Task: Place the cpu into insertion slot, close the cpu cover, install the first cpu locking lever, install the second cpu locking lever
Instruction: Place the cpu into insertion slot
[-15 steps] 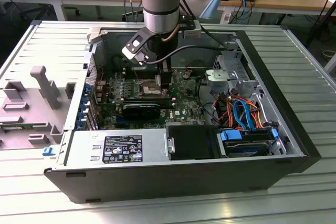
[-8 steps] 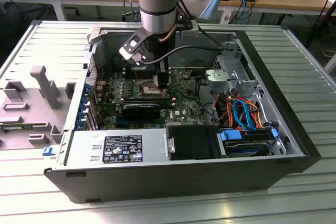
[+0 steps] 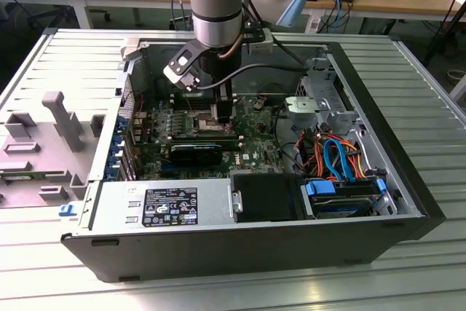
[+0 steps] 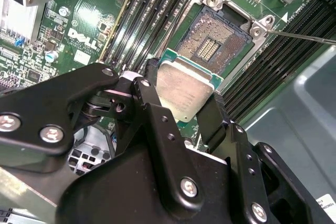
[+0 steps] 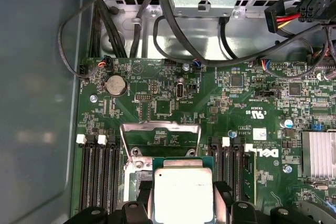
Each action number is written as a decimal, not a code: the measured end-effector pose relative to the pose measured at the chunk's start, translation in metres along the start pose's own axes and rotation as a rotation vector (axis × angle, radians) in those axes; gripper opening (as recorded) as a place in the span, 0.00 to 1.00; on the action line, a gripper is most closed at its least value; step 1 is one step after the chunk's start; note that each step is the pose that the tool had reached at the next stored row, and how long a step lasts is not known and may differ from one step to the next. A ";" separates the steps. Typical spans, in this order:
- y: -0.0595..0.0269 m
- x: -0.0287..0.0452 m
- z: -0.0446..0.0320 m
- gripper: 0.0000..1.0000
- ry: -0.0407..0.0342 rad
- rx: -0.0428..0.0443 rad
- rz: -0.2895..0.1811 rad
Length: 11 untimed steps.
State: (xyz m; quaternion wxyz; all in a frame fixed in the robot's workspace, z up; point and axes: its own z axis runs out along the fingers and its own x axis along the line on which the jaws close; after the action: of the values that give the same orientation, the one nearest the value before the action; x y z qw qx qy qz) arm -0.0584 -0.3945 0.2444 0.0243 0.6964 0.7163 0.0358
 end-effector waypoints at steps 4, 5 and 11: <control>-0.0010 0.0001 0.0004 0.54 0.0000 -0.0001 0.000; -0.0012 0.0001 0.0005 0.54 0.0000 0.0000 0.000; -0.0027 0.0001 0.0013 0.54 0.0000 0.0000 0.000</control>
State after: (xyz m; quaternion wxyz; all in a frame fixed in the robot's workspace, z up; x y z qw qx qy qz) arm -0.0610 -0.3944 0.2429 0.0243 0.6965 0.7163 0.0358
